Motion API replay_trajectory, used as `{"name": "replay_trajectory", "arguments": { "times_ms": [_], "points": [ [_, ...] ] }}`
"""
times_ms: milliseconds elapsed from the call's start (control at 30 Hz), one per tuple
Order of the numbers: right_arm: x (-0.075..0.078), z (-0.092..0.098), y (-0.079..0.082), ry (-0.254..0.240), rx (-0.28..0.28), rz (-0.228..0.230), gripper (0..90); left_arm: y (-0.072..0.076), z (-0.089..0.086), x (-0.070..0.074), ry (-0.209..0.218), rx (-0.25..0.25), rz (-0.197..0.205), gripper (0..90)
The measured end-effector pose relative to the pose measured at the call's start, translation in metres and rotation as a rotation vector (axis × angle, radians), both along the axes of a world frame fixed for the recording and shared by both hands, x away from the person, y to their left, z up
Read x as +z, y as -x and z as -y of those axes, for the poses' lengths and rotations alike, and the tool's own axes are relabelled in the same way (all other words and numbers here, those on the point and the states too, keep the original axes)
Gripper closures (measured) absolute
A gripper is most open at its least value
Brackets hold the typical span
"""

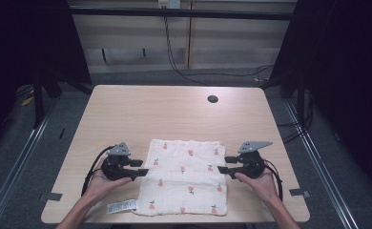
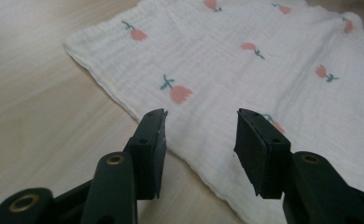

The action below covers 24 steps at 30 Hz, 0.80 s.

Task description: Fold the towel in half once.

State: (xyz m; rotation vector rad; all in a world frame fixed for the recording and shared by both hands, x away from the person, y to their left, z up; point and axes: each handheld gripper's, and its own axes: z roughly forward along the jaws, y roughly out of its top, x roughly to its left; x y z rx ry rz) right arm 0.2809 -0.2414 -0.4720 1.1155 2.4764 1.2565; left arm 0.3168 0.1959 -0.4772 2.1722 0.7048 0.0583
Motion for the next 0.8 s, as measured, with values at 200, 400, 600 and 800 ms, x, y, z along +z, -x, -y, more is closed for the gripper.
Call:
{"name": "replay_trajectory", "arguments": {
  "times_ms": [200, 400, 600, 800],
  "points": [
    [0.010, 0.010, -0.012, -0.006, -0.030, 0.017, 51.8, -0.024, 0.003, 0.007, 0.041, 0.043, -0.005, 54.1],
    [0.014, 0.014, -0.045, 0.020, -0.079, 0.035, 56.0, -0.044, 0.013, -0.001, 0.051, 0.071, 0.003, 60.6],
    [-0.007, 0.007, -0.078, 0.060, -0.118, 0.001, 60.8, -0.036, 0.024, -0.009, -0.025, 0.003, -0.008, 63.0],
    [-0.020, 0.001, -0.094, 0.133, -0.137, -0.023, 63.8, -0.034, 0.029, -0.017, -0.054, -0.025, -0.028, 63.2]
  ]
}}
